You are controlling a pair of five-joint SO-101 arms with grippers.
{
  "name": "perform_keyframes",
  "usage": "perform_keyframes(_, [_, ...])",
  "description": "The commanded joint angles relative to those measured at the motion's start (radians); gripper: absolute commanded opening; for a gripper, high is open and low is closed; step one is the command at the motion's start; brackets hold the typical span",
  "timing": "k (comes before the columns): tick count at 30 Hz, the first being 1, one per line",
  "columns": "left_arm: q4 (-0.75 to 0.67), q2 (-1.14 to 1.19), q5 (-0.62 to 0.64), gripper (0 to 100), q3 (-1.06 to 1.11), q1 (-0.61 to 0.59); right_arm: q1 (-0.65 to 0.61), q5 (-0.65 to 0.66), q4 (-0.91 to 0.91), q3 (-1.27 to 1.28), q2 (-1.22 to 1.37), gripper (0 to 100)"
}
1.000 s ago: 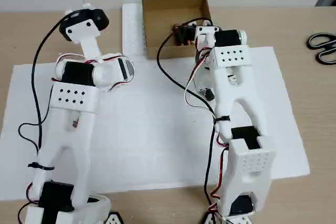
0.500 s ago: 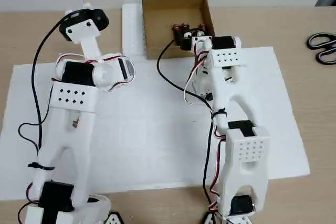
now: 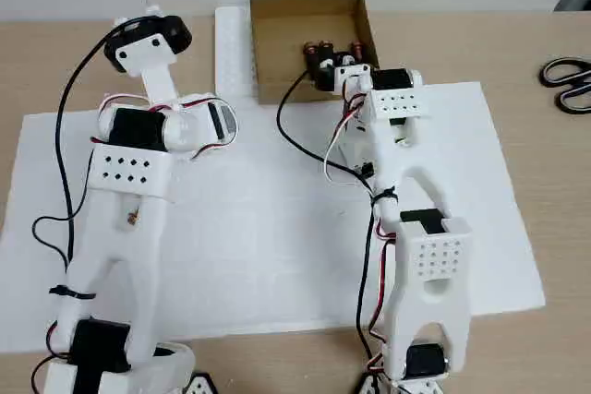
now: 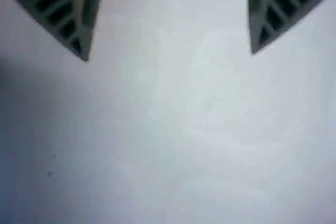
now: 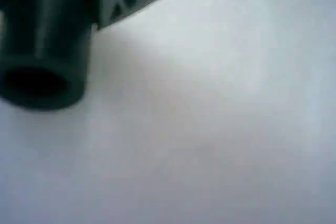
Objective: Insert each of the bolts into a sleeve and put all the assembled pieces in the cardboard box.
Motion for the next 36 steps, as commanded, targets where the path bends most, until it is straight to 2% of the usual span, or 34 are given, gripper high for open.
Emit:
perform_keyframes(1, [0.002,-0.014,0.008,19,-0.042,-0.002,0.001,0.011,-0.015,-0.005,0.002,9.0])
perform_keyframes(18, [-0.002,-0.014,0.008,19,-0.042,-0.002,-0.004,0.009,-0.019,-0.005,0.128,8.8])
perform_keyframes(22, [-0.002,-0.014,0.008,19,-0.042,-0.002,-0.004,0.009,-0.019,-0.005,0.125,0.0])
perform_keyframes(32, [0.003,-0.014,0.008,19,-0.042,-0.002,-0.021,0.008,-0.007,-0.006,0.097,0.2])
perform_keyframes(36, [0.003,-0.014,0.005,12,-0.042,-0.002,-0.028,0.006,0.038,-0.006,-0.024,0.2])
